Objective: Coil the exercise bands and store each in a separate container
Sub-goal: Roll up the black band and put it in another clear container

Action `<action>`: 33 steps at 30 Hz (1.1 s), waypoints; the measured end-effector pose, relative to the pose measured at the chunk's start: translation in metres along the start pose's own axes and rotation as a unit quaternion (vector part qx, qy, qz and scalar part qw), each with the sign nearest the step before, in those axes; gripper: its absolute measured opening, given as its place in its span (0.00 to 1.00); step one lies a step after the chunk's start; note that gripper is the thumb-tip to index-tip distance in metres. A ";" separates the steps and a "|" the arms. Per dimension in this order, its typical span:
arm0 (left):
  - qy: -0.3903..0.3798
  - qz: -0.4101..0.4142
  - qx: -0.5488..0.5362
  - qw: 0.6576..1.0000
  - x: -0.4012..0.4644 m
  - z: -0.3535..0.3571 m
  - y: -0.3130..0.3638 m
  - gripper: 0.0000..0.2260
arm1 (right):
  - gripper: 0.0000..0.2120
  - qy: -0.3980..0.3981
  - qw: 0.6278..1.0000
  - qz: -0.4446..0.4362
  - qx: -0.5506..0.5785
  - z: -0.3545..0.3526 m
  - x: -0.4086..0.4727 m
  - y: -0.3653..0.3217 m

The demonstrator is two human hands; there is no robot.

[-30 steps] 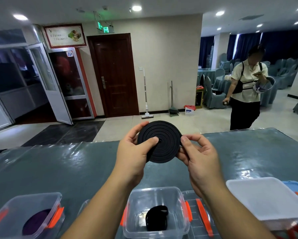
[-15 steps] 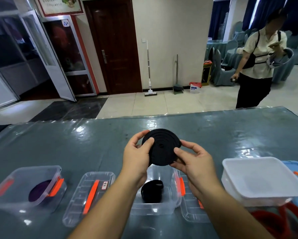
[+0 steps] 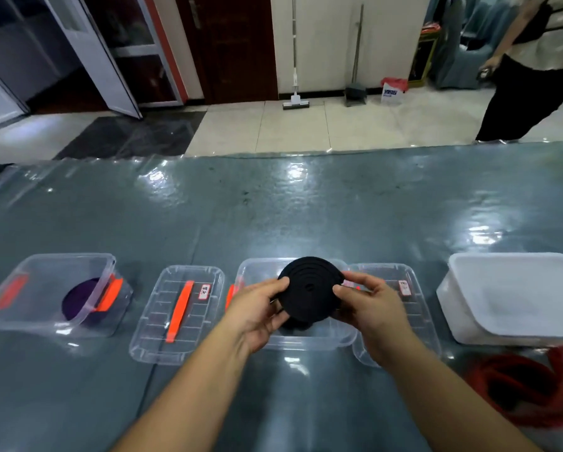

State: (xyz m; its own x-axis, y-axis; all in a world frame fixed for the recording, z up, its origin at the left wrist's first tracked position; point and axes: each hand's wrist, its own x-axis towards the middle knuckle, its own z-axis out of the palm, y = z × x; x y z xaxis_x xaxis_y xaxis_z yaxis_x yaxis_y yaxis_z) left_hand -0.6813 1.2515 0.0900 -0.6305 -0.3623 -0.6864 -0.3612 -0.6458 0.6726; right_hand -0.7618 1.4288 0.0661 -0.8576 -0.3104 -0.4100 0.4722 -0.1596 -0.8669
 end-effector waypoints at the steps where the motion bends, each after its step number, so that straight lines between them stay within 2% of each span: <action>1: 0.001 -0.006 -0.002 1.000 0.007 -0.004 -0.002 0.05 | 0.12 0.010 1.000 0.005 -0.010 0.002 0.006 0.007; 3: 0.004 -0.017 0.003 1.000 0.023 -0.012 -0.006 0.08 | 0.12 0.029 0.999 0.020 -0.021 0.006 0.016 0.021; 8: 0.034 -0.057 0.039 0.997 0.063 -0.028 -0.023 0.03 | 0.10 0.072 0.989 0.110 -0.070 0.016 0.039 0.053; 11: 0.038 -0.091 0.045 0.994 0.083 -0.034 -0.028 0.06 | 0.10 0.094 0.978 0.150 -0.108 0.021 0.052 0.065; 19: 0.026 -0.118 0.158 0.980 0.132 -0.030 -0.023 0.12 | 0.13 0.120 0.956 0.172 -0.207 0.028 0.097 0.079; 21: 0.046 -0.111 0.185 0.975 0.145 -0.030 -0.027 0.11 | 0.15 0.120 0.939 0.165 -0.277 0.030 0.110 0.088; 25: 0.069 -0.100 0.285 0.951 0.161 -0.037 -0.035 0.09 | 0.12 0.090 0.891 0.166 -0.413 0.035 0.121 0.105; 29: 0.087 -0.080 0.357 0.927 0.172 -0.040 -0.041 0.09 | 0.16 0.095 0.879 0.177 -0.432 0.032 0.130 0.121; 33: 0.093 -0.054 0.385 0.917 0.183 -0.035 -0.038 0.09 | 0.16 0.117 0.864 0.163 -0.461 0.032 0.145 0.127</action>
State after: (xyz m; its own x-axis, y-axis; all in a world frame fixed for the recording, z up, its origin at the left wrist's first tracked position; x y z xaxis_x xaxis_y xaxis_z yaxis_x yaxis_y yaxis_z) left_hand -0.7589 1.1865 -0.0704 -0.4608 -0.4782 -0.7477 -0.8377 -0.0440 0.5444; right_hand -0.8197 1.3334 -0.0940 -0.7780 0.0174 -0.6280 0.4259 0.7495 -0.5069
